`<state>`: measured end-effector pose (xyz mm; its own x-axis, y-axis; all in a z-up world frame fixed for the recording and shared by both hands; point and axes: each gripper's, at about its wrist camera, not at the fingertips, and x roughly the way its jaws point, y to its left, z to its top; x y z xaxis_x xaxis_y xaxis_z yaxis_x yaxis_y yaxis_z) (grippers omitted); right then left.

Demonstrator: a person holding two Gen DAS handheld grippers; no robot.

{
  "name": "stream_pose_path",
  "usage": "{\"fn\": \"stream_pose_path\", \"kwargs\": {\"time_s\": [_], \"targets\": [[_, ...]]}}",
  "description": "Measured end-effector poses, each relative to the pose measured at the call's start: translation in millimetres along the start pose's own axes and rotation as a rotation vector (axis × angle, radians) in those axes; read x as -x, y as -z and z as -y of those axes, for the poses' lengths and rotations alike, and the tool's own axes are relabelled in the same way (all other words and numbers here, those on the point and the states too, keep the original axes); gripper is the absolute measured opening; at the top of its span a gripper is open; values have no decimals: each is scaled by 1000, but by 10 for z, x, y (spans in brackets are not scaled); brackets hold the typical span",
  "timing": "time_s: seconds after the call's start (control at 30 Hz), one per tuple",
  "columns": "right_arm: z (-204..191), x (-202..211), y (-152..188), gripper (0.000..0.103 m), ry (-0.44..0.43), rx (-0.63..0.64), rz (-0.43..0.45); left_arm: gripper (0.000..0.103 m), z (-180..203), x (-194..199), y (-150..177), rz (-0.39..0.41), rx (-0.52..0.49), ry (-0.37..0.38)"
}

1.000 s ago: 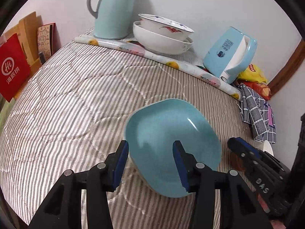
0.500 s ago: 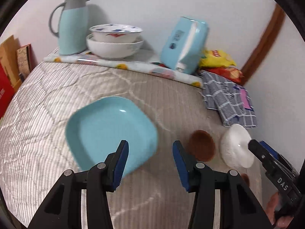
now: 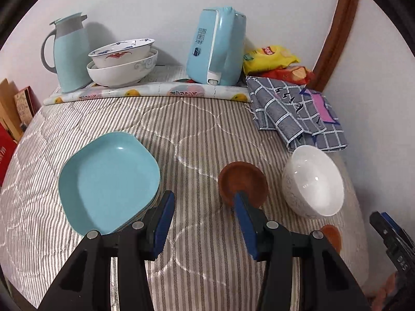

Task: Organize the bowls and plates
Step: 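Close the left gripper on the dark brown bowl rim while the right grips the terracotta bowl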

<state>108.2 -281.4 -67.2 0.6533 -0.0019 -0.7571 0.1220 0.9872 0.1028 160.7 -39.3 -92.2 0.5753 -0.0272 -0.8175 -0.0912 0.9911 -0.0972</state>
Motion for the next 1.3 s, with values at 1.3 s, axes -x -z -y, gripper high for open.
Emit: {"fn": "stream_pose_path", "kwargs": {"time_s": [1.3], "targets": [[2, -758, 529, 45, -77, 58, -191, 46, 325, -1006, 30, -142, -5, 16]]}}
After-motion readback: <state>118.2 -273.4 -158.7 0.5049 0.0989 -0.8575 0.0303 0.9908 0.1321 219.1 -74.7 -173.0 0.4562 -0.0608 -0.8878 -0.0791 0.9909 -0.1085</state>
